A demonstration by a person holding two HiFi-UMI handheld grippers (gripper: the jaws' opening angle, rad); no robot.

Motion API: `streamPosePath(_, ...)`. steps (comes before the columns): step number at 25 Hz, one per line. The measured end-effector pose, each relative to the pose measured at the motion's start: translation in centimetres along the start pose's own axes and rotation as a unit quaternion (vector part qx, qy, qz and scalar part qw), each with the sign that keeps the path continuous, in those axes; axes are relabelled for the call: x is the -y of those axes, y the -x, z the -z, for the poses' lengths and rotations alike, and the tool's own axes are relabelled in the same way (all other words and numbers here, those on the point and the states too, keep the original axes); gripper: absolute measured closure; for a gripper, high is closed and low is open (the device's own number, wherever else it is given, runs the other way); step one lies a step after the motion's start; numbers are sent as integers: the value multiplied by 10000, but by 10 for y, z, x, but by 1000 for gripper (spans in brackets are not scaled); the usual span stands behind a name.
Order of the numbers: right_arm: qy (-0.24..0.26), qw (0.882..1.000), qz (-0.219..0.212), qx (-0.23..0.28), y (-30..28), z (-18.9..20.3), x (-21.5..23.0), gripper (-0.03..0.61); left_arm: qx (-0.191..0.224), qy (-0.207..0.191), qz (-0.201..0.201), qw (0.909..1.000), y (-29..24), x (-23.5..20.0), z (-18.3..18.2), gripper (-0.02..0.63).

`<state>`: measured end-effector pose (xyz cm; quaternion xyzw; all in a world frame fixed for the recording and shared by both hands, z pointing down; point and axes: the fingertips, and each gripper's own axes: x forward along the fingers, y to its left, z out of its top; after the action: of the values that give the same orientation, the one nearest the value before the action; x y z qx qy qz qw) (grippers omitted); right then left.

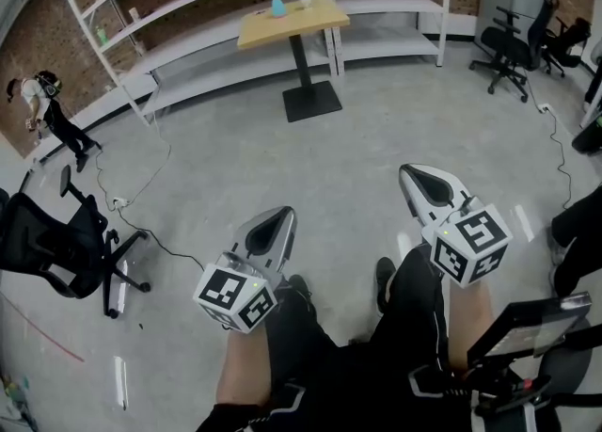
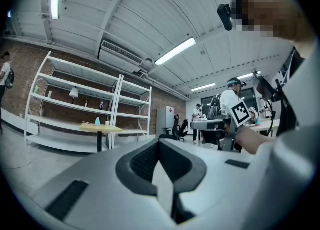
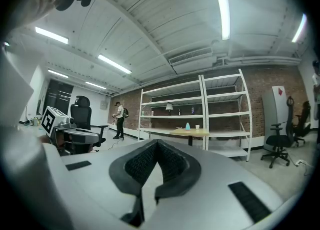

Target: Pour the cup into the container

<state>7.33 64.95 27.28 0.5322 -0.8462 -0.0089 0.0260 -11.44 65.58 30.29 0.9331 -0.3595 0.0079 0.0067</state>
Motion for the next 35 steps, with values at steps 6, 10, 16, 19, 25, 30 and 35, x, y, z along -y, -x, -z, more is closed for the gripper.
streamPosePath(6, -41, 10000, 38, -6, -3, 2, 1, 577, -20, 60, 15, 10000, -2, -3, 4, 612)
streamPosePath(10, -170, 9998, -48, -62, -20, 16, 6, 577, -178, 149, 7, 9997, -15, -15, 27, 612)
streamPosePath(16, -238, 9995, -65, -193, -69, 46, 28, 577, -311, 420, -156, 9985, -57, -62, 56, 612)
streamPosePath(19, -309, 9993, -20, -196, -96, 49, 47, 577, -371, 405, -102, 9984, -80, -78, 62, 612)
streamPosePath(25, -282, 9995, 108, -121, -144, 29, 89, 577, -226, 345, -147, 9990, -124, -117, 40, 612)
streamPosePath(30, -234, 9996, 145, -32, -188, 11, 117, 577, 44, 167, -201, 9996, -158, -160, 11, 612)
streamPosePath(35, -436, 9988, 192, 70, -234, 10, 154, 577, -107, 76, 16, 9999, -220, -190, 11, 612)
